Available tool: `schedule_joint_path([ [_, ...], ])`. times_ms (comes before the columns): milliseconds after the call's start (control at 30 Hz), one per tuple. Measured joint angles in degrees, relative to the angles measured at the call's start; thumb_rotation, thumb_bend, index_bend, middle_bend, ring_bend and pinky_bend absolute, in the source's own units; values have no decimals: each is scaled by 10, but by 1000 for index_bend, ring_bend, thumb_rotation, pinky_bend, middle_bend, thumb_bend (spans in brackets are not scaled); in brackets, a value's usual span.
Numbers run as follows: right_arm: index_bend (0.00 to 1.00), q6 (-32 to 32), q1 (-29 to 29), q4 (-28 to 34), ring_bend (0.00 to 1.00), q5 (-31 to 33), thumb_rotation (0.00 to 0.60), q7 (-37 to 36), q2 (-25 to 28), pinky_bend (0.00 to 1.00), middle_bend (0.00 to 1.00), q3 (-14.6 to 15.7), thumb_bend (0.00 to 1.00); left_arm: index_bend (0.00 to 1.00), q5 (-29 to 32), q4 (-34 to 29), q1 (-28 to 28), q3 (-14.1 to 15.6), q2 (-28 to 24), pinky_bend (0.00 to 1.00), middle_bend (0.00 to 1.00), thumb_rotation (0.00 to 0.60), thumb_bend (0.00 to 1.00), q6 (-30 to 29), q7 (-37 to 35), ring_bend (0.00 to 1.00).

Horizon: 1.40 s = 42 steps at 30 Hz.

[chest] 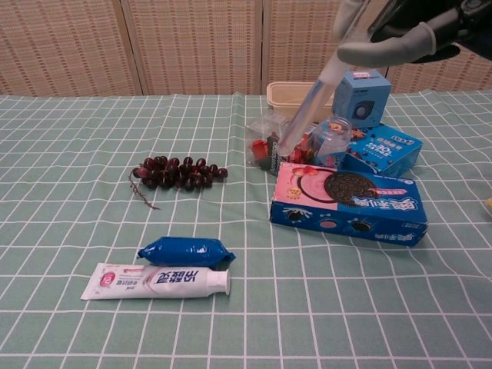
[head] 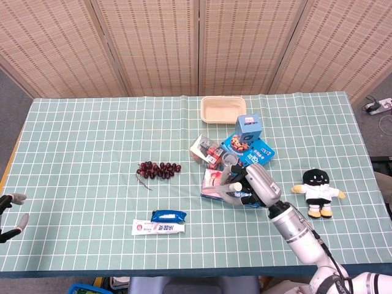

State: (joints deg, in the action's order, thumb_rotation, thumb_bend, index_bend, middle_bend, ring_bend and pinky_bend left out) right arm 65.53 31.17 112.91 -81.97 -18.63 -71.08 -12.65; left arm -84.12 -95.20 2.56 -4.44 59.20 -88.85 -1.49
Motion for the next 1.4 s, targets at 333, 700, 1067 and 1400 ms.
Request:
schedule_joint_path([
  [333, 721, 1, -1, -15, 1000, 6, 600, 113, 5, 1000, 1000, 9, 428, 467, 1, 0, 0, -1, 0, 635, 450, 600, 331, 0, 2, 439],
  [700, 721, 13, -1, -19, 1000, 41, 600, 338, -16, 1000, 1000, 7, 428, 467, 2, -1, -1, -1, -1, 635, 450, 600, 331, -1, 0, 439],
  [1067, 721, 14, -1, -24, 1000, 44, 600, 99, -14, 1000, 1000, -19, 431, 467, 4, -1, -1, -2, -3, 635, 450, 600, 331, -2, -3, 439],
  [1400, 721, 28, 8, -24, 1000, 72, 600, 161, -7, 1000, 1000, -47, 431, 467, 3, -2, -2, -2, -3, 635, 450, 600, 331, -3, -1, 439],
])
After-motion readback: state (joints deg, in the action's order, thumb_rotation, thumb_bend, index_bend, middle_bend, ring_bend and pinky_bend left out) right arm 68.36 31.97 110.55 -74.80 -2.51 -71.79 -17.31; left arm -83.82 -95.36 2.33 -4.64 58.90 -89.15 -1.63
